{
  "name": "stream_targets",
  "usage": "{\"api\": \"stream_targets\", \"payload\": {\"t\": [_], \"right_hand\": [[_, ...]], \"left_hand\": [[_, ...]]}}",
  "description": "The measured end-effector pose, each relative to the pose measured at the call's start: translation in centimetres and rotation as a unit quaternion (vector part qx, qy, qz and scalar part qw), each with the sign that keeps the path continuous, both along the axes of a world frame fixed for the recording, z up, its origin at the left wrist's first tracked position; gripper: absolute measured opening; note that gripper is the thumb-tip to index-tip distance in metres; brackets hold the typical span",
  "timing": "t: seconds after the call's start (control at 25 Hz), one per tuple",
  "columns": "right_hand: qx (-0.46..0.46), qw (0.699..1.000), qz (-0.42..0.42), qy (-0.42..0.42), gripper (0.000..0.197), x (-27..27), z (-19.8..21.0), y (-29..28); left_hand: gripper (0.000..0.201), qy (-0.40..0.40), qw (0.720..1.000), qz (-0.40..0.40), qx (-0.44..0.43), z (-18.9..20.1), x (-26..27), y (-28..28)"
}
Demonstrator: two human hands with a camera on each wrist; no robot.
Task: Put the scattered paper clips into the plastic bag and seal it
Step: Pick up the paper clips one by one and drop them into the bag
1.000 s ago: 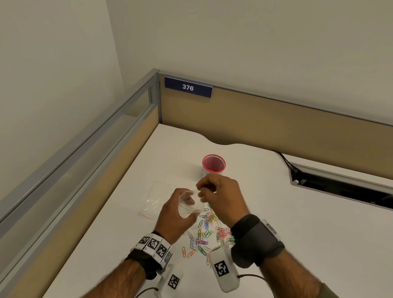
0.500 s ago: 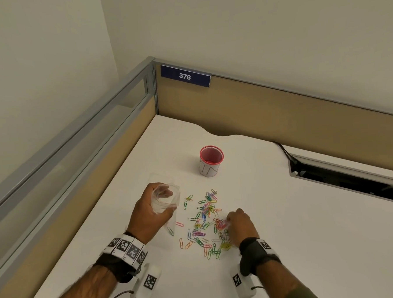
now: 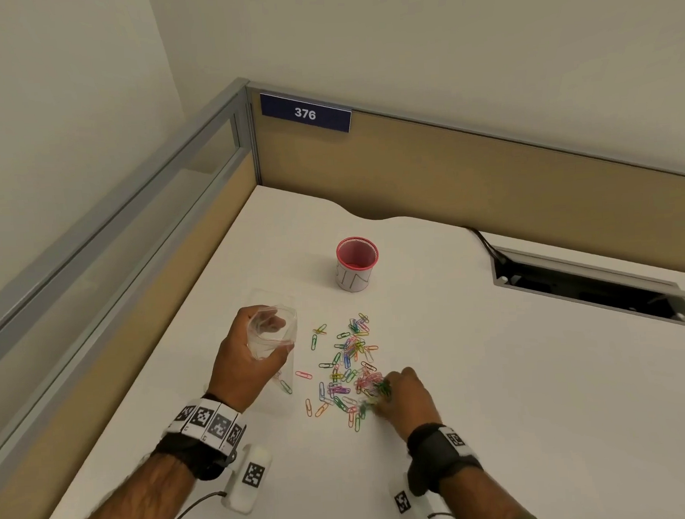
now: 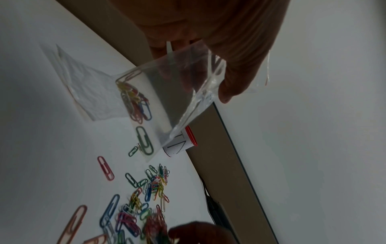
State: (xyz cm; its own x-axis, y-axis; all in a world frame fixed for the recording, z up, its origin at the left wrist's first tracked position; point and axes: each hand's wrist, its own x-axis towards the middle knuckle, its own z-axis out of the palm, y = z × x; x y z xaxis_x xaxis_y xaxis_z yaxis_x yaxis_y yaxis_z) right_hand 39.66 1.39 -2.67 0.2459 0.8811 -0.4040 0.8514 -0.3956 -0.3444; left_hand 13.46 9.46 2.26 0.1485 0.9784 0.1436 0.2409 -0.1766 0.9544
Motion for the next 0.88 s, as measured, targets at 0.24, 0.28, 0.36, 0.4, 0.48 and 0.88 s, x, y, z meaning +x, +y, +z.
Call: {"api": "stream_targets", "payload": {"t": [0.24,0.28,0.36,0.4,0.48,0.88], "right_hand": [[0.046,0.998,-0.003,0.040,0.049,0.8,1.1,3.0],[0.023,0.999,0.029,0.013,0.057,0.9,1.3,3.0],[-0.012,0.995,0.098,-0.031,0.069,0.4,1.3,2.8],[-0.016,0.991,0.123,-0.048,0.068,-0.1,1.0,2.8],[0.006,0.986,0.147,-0.073,0.051,-1.0,0.3,3.0],[0.082,0.994,0.066,-0.024,0.019,0.3,1.2,4.4]], "left_hand": [[0.060,-0.003,1.000,-0.005,-0.003,0.0,0.7,-0.2],[0.060,-0.002,1.000,-0.004,-0.004,-0.1,0.7,-0.2],[0.059,-0.001,1.000,-0.003,-0.005,-0.3,0.8,-0.3],[0.058,0.000,1.000,-0.003,-0.004,-0.2,1.0,-0.3],[0.058,0.000,1.000,-0.008,-0.005,0.1,1.3,-0.4],[0.057,0.010,1.000,-0.015,-0.012,0.7,2.5,-0.2]]}}
